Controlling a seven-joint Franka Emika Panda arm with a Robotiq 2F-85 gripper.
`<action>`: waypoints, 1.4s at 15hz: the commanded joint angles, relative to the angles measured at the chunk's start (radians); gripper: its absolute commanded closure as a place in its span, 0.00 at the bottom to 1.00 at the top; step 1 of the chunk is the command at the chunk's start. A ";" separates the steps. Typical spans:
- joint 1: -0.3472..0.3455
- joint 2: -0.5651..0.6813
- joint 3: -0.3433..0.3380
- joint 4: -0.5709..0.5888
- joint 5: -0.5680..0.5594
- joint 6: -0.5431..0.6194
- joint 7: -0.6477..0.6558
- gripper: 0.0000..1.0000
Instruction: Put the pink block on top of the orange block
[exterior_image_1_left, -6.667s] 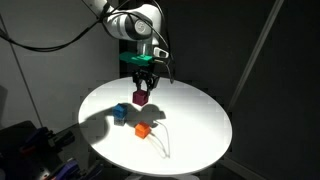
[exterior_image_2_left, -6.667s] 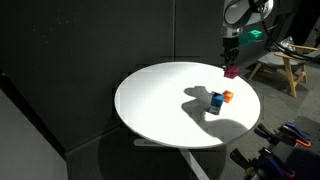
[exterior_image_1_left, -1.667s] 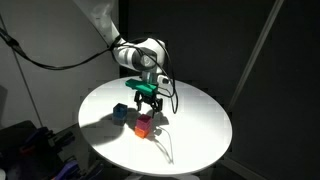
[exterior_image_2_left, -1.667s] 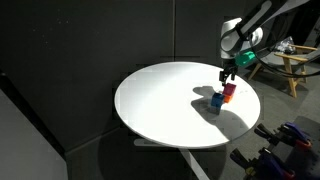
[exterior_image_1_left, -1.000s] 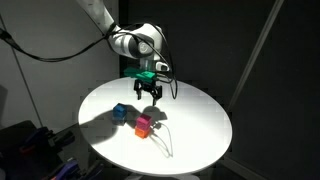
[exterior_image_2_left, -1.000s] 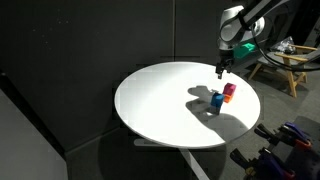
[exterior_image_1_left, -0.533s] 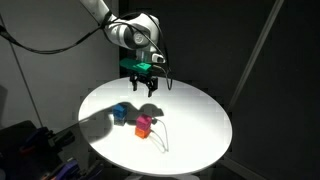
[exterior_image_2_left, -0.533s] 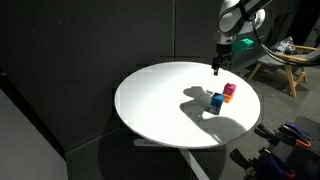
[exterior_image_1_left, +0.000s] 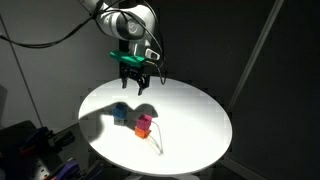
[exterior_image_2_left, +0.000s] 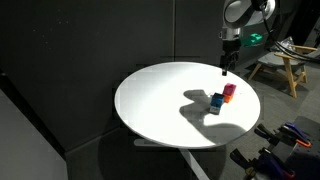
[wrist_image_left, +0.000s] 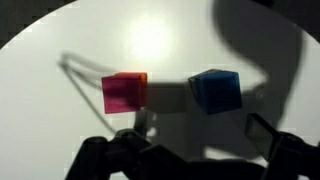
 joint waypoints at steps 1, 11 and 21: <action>0.010 -0.091 -0.009 -0.059 -0.008 -0.079 -0.036 0.00; 0.016 -0.228 -0.025 -0.144 -0.014 -0.147 0.001 0.00; 0.017 -0.356 -0.036 -0.224 -0.016 -0.090 0.055 0.00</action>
